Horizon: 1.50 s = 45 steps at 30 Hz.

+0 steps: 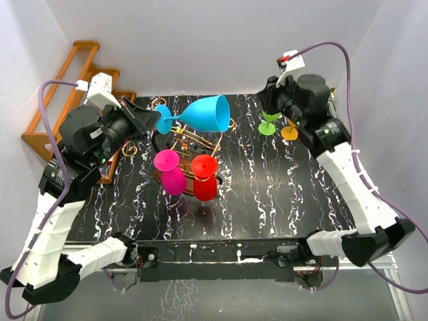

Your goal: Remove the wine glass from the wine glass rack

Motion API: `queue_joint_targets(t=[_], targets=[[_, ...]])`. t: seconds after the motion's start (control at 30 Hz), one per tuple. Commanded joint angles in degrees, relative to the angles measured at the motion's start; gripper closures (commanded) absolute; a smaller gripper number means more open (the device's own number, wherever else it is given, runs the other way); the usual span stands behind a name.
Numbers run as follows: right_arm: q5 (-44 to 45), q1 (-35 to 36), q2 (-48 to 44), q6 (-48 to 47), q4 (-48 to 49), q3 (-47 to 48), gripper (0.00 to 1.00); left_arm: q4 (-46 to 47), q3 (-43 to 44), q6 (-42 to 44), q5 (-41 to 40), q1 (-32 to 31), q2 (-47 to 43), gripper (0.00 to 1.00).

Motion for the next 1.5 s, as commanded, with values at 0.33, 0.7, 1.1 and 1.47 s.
queue_joint_targets(t=[0.33, 0.7, 1.1, 1.47], targets=[[-48.68, -7.87, -4.98, 23.68, 9.25, -0.38, 0.5, 1.55, -2.22, 3.22, 4.1, 0.11, -1.08, 1.0], [-52.63, -7.86, -6.78, 26.03, 12.97, -1.38, 0.5, 4.2, -2.84, 2.52, 7.08, 0.12, 0.6, 1.0], [-54.59, -7.63, -5.1, 26.39, 15.42, -2.15, 0.5, 7.16, -2.98, 1.05, 10.38, 0.1, 3.4, 1.0], [-48.83, -3.77, -2.56, 22.72, 10.56, -0.2, 0.54, 8.84, -2.07, -0.03, 13.57, 0.13, 6.34, 1.0]])
